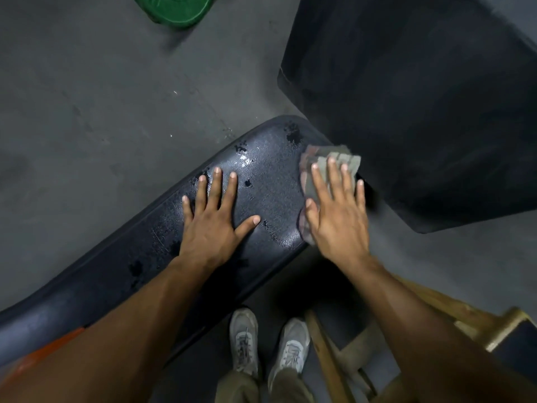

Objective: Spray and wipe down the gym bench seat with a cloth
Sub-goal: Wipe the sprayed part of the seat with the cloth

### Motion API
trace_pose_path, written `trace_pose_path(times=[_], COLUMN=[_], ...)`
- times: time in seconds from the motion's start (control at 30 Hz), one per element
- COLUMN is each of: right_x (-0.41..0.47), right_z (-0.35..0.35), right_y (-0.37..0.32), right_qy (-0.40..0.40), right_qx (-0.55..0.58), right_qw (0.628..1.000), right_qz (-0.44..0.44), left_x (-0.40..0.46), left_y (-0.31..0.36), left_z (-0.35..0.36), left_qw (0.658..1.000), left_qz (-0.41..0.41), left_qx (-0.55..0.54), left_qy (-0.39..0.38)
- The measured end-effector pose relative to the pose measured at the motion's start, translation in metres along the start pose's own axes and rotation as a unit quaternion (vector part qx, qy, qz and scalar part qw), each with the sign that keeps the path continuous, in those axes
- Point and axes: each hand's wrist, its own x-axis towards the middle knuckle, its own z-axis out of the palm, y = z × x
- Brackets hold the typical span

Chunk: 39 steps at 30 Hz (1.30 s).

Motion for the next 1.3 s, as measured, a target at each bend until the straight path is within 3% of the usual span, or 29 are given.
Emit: trace_pose_path(times=[0.17, 0.3, 0.4, 0.6, 0.67, 0.97, 1.03, 1.2, 1.3], right_x=[0.045, 0.019, -0.004, 0.044, 0.075, 0.109, 0.116, 0.145, 0.142], right_z=[0.001, -0.001, -0.004, -0.002, -0.001, -0.004, -0.006, -0.004, -0.007], right_y=[-0.018, -0.030, -0.020, -0.014, -0.027, -0.075, -0.061, -0.049, -0.056], right_qy=[0.008, -0.025, -0.044, 0.012, 0.024, -0.054, -0.042, 0.002, -0.008], right_qx=[0.017, -0.018, -0.021, 0.015, 0.015, 0.004, 0.003, 0.057, 0.054], right_qw=[0.997, 0.996, 0.991, 0.999, 0.998, 0.981, 0.984, 0.998, 0.998], right_qz=[0.076, -0.086, -0.125, 0.039, 0.059, -0.188, -0.171, 0.032, -0.026], left_x=[0.002, 0.002, 0.002, 0.002, 0.003, 0.004, 0.004, 0.003, 0.002], left_y=[-0.002, 0.000, 0.000, -0.004, -0.005, -0.005, -0.005, -0.006, -0.006], left_z=[0.002, 0.000, -0.001, 0.003, 0.006, 0.004, 0.004, 0.006, 0.007], left_qw=[1.000, 1.000, 1.000, 1.000, 0.999, 0.999, 0.999, 0.999, 0.999], left_qz=[0.006, 0.008, 0.008, 0.012, 0.015, 0.015, 0.015, 0.018, 0.019], left_qx=[0.015, 0.024, 0.027, 0.025, 0.025, 0.034, 0.029, 0.023, 0.021], left_qy=[0.005, 0.002, -0.002, 0.011, 0.016, 0.010, 0.006, 0.017, 0.022])
